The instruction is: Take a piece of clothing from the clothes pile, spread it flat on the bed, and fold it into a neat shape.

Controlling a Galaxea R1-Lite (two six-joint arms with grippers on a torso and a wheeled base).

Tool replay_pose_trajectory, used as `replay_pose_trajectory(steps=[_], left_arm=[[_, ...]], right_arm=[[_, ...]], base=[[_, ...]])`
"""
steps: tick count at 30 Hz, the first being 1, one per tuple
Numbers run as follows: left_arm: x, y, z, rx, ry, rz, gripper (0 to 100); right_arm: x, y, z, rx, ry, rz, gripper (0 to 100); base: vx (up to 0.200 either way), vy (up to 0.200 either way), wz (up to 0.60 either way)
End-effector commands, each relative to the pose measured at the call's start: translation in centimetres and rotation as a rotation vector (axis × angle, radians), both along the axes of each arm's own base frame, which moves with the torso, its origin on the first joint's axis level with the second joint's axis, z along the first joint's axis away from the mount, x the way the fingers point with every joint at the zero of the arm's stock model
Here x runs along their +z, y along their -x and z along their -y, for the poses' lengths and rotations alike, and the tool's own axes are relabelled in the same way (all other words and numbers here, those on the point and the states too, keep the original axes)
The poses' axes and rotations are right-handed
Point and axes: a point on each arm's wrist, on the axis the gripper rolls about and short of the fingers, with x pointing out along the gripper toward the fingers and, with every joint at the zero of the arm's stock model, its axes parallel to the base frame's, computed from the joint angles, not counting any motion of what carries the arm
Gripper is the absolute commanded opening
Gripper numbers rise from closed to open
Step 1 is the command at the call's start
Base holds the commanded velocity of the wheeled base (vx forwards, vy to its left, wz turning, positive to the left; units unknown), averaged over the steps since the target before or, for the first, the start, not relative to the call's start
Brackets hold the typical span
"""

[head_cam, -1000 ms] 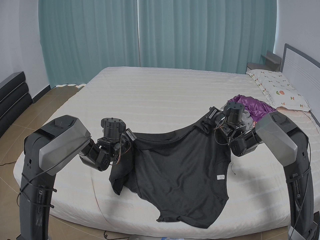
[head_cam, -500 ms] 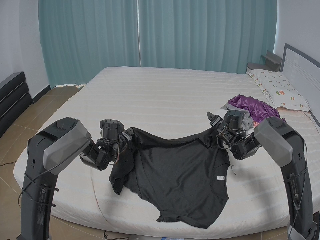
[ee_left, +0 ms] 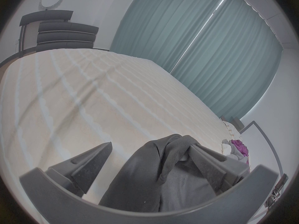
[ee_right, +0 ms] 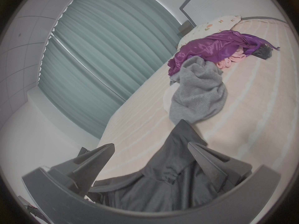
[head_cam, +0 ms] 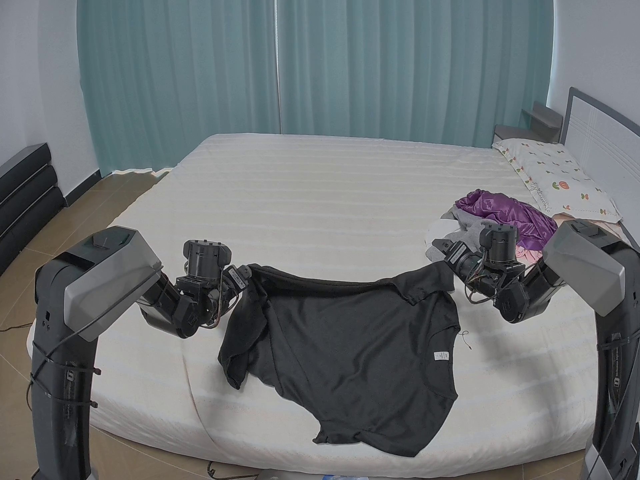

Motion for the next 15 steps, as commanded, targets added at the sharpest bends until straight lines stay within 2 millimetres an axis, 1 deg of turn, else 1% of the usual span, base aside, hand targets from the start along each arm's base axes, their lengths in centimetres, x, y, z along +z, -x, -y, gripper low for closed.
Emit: replay_pose_trajectory(steps=[1, 3, 4, 6, 9, 15], left_arm=[[1.8, 0.3, -0.7, 0.006, 0.01, 0.024, 100], [2.7, 0.3, -1.3, 0.01, 0.016, 0.033, 100], [2.7, 0.3, -1.3, 0.01, 0.016, 0.033, 100], [3.3, 1.3, -1.7, -0.048, 0.042, -0.027, 100], [3.4, 2.6, -1.9, -0.115, 0.065, -0.081, 100], [3.8, 3.1, -3.1, -0.127, 0.089, -0.103, 100]], right_arm=[[1.0, 1.2, 0.6, 0.001, -0.007, -0.017, 100], [1.0, 1.8, 0.8, 0.001, -0.009, -0.033, 100], [1.0, 1.8, 0.8, 0.001, -0.009, -0.033, 100], [1.0, 3.1, 0.8, 0.039, -0.017, -0.066, 100], [1.5, 4.6, 0.9, 0.082, -0.03, -0.088, 100], [2.0, 7.8, 1.0, 0.13, -0.038, -0.13, 100]], base=[[0.0, 0.0, 0.0], [0.0, 0.0, 0.0], [0.0, 0.0, 0.0], [0.0, 0.0, 0.0], [0.0, 0.0, 0.0], [0.0, 0.0, 0.0]])
